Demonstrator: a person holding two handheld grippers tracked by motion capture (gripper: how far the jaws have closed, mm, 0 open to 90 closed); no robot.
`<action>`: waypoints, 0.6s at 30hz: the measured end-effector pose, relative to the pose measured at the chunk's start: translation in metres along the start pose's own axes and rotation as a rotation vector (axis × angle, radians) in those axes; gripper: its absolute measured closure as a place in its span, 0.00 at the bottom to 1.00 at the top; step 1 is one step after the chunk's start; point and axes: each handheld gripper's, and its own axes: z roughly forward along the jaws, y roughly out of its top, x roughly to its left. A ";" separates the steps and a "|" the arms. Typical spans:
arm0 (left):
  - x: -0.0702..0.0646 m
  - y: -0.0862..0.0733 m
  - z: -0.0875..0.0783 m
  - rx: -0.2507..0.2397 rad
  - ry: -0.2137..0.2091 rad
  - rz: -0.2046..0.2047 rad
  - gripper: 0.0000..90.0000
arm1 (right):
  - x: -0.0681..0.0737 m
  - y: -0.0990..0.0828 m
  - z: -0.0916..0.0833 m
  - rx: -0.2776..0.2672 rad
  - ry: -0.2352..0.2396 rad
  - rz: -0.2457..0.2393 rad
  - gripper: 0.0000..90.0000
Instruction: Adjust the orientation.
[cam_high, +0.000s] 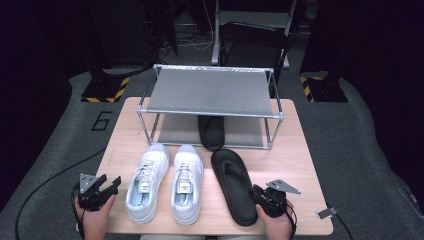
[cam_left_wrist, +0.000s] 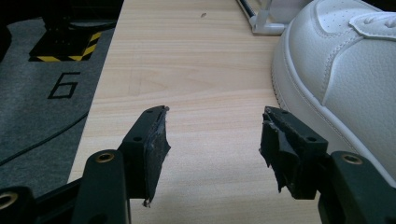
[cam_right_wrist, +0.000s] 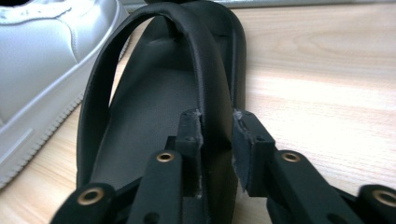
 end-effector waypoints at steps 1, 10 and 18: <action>0.000 0.000 0.000 0.000 -0.001 -0.001 0.45 | 0.002 0.000 -0.001 0.003 -0.010 -0.005 0.85; 0.001 0.000 0.000 -0.010 0.002 -0.003 0.45 | 0.009 -0.005 -0.007 0.010 -0.030 0.002 0.86; 0.000 0.000 -0.001 -0.002 0.001 0.001 0.45 | 0.002 -0.008 -0.001 0.029 0.009 0.070 0.69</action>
